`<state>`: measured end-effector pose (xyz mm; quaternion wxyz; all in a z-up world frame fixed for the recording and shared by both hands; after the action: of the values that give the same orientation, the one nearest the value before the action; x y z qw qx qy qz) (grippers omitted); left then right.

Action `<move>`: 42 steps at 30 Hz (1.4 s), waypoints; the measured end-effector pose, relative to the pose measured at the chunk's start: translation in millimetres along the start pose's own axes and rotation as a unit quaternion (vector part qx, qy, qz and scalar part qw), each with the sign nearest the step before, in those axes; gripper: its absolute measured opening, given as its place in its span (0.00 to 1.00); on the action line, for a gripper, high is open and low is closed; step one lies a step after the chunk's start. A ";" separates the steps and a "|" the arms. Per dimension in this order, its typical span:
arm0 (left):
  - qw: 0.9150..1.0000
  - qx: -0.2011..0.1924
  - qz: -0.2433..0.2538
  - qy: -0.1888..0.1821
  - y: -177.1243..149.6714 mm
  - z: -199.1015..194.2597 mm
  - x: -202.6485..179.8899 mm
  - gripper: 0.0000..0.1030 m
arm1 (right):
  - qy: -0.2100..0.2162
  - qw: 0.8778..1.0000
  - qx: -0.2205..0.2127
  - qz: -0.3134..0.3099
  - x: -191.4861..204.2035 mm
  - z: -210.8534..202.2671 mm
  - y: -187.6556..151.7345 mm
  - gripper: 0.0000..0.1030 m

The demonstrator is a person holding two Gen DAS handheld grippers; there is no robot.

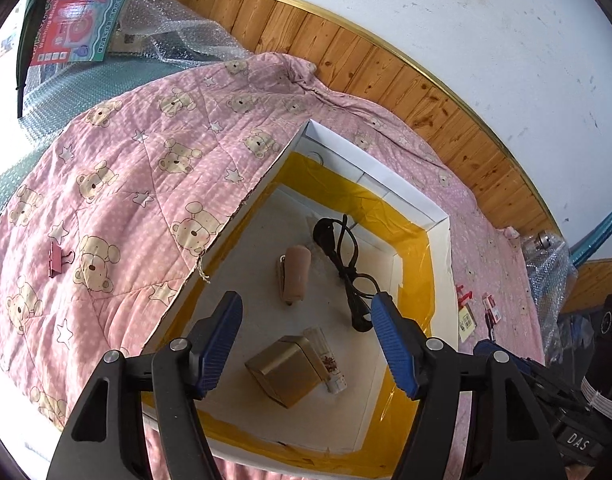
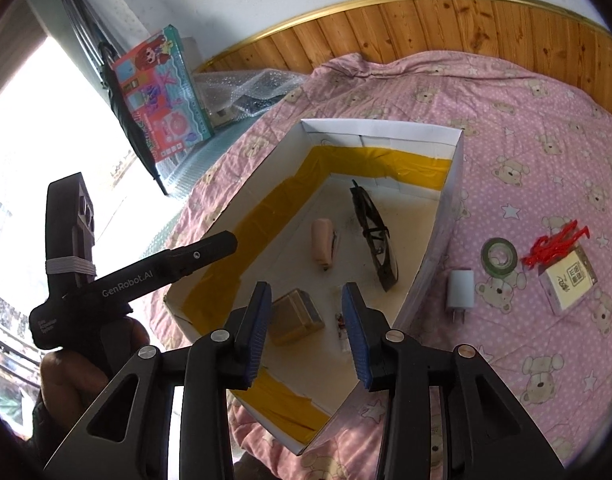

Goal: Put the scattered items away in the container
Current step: 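Withdraw both open grippers from the box toward the remaining items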

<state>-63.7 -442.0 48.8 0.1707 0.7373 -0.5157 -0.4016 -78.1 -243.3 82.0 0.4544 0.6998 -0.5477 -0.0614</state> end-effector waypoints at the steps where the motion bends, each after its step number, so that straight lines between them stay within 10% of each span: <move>1: 1.000 0.001 0.005 0.001 -1.2 -0.1 -2.2 0.66 | 0.002 1.000 0.001 -0.002 1.8 0.3 -1.0 0.39; 42: 0.996 -0.012 0.087 -0.001 -38.7 -43.1 -62.3 0.66 | 0.025 0.999 -0.025 0.012 -0.2 -53.5 -38.1 0.37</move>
<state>-15.5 -377.2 75.7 0.2134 0.6874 -0.5729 -0.3921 -19.8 -213.2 86.2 0.4861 0.6829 -0.5427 -0.0525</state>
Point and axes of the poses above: each gripper's, at about its wrist camera, not at the fingertips, and z roughly the way its jaws point, x to its left, y to its top, the point moved 1 cm from there along z, roughly the way its jaws point, and after that the axes turned 13 degrees about -x, right-handed, at the moved point
